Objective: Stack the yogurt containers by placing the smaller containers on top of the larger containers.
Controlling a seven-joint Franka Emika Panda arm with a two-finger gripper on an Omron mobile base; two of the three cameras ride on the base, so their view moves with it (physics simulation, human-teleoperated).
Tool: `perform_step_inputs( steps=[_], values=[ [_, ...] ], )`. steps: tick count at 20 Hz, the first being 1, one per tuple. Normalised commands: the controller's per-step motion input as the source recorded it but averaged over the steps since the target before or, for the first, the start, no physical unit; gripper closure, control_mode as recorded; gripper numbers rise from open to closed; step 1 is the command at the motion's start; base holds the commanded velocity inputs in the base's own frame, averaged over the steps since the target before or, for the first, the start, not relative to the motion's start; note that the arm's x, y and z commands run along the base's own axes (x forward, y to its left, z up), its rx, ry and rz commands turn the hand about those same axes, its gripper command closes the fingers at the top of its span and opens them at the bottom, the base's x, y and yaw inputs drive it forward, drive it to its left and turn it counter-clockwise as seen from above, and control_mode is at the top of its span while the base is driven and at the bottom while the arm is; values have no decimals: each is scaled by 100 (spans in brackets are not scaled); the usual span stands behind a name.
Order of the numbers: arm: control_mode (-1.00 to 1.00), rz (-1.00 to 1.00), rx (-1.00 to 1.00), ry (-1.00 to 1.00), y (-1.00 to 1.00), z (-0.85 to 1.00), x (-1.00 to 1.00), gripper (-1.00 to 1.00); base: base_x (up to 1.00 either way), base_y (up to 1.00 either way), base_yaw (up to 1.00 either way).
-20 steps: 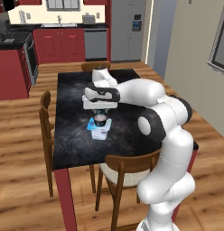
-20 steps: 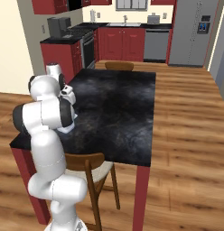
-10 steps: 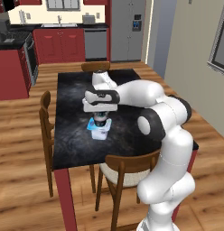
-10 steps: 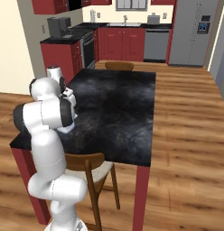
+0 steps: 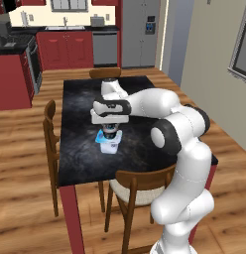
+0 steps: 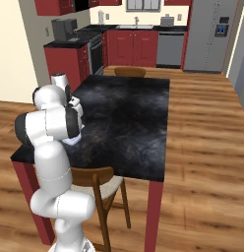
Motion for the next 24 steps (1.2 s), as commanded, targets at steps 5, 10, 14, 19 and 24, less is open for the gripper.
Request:
perform_step_inputs(
  steps=[5, 10, 14, 19, 24],
  values=[
    [-100, 0, -1, 0, 0, -13, 0, 100, 0, 0, 0],
    [-100, 0, -3, 0, 0, -7, 0, -100, 0, 0, 0],
    [-100, 0, -3, 0, 0, -2, -6, -100, 0, 0, 0],
    [-100, 0, -2, 0, 0, 0, -19, -100, 0, 0, 0],
    [-100, 0, 0, 0, 0, 0, -23, -100, 0, 0, 0]
  ],
)
